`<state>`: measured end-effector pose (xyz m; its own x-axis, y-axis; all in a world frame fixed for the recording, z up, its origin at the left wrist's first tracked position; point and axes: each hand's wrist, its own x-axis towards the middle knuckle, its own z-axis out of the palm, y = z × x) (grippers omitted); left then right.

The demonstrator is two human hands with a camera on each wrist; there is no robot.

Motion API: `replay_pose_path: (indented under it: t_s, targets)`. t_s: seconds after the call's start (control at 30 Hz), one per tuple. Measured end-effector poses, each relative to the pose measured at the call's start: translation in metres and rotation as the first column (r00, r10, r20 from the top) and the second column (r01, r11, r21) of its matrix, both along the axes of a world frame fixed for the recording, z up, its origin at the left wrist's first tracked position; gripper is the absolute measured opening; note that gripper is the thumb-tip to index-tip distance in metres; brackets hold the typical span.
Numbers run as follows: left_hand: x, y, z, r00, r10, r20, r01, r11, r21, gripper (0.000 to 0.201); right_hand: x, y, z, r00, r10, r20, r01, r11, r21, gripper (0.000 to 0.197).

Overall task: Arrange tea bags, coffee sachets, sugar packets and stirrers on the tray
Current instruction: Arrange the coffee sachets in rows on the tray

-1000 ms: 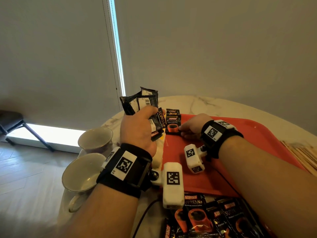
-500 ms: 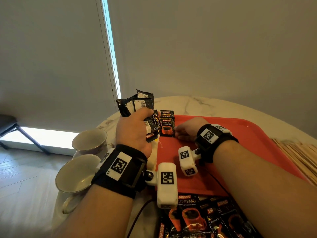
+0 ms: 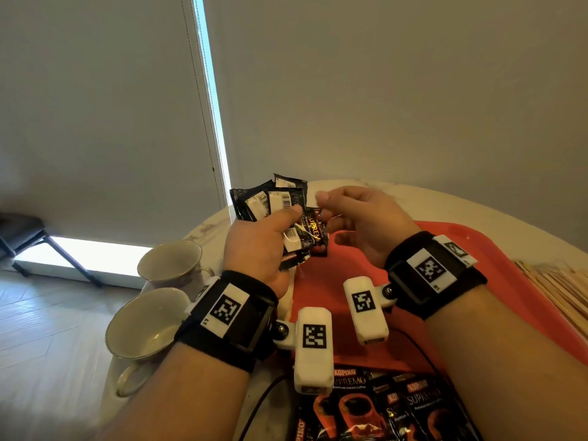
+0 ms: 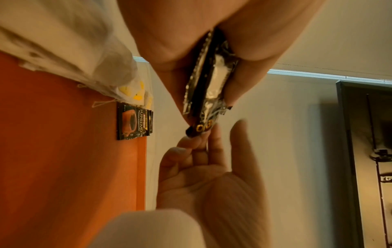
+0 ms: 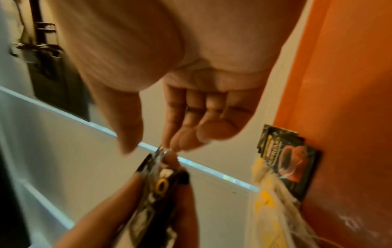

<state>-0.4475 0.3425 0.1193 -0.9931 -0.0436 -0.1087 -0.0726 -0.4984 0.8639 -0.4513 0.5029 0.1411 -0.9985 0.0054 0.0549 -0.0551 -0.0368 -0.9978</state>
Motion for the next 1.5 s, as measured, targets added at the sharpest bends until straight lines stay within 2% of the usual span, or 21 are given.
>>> replay_pose_path:
  t_s: [0.1,0.47,0.6,0.7,0.8,0.9,1.03,1.13,1.27,1.33,1.4,1.5]
  targets:
    - [0.002,-0.001,0.001,1.000,-0.020,-0.018,0.019,0.999,-0.039,0.021,0.003,-0.004,0.000,0.993,0.111,-0.032,-0.107,0.988,0.112,0.017]
    - [-0.004,-0.004,0.004,0.997,0.081,-0.004,-0.081,0.996,0.039,0.032,0.000,-0.004,-0.003,0.976,0.214,-0.046,-0.209,0.973,0.102,0.034]
    - [0.001,-0.003,0.008,0.999,0.032,0.017,-0.033,0.994,0.109,0.033,-0.003,-0.002,-0.001,0.972,0.220,-0.083,-0.214,0.974,0.078,0.034]
    - [0.003,-0.002,0.010,0.999,0.036,0.040,-0.042,0.986,0.164,0.032,-0.004,0.001,-0.001,0.975,0.187,-0.116,-0.182,0.982,0.053,0.029]
    - [0.003,-0.003,0.010,0.995,0.068,0.067,-0.077,0.986,0.148,0.030,-0.007,0.005,0.000,0.979,0.131,-0.160,-0.133,0.991,-0.003,0.025]
    - [0.002,-0.007,0.007,0.995,0.095,0.038,-0.098,0.992,0.082,0.018,-0.011,0.007,0.000,0.969,0.071,-0.238,-0.105,0.985,-0.135,0.031]
    - [0.003,-0.006,0.003,0.999,0.032,0.005,-0.032,0.999,-0.002,0.011,-0.014,0.006,0.001,0.931,0.042,-0.362,-0.096,0.987,-0.132,0.046]
    - [0.002,-0.003,0.003,0.997,-0.080,0.022,0.079,0.995,0.053,0.030,-0.015,0.007,0.000,0.929,0.028,-0.368,-0.051,0.997,-0.052,0.059]
    - [-0.001,-0.005,0.005,0.997,-0.075,-0.014,0.075,0.993,0.089,0.049,-0.017,0.009,-0.002,0.935,-0.044,-0.353,0.068,0.996,0.056,0.054]
    - [0.001,-0.004,0.005,0.994,-0.105,-0.033,0.107,0.993,0.048,0.056,-0.016,0.008,-0.002,0.937,-0.063,-0.342,0.103,0.990,0.099,0.051]
    - [0.001,-0.002,0.004,0.991,-0.129,-0.022,0.129,0.992,0.001,0.057,-0.013,0.006,0.000,0.944,-0.062,-0.324,0.101,0.989,0.105,0.044]
    - [0.000,-0.001,0.000,0.991,-0.135,-0.021,0.133,0.990,-0.049,0.048,-0.011,0.005,0.001,0.965,-0.042,-0.260,0.042,0.999,-0.004,0.031]
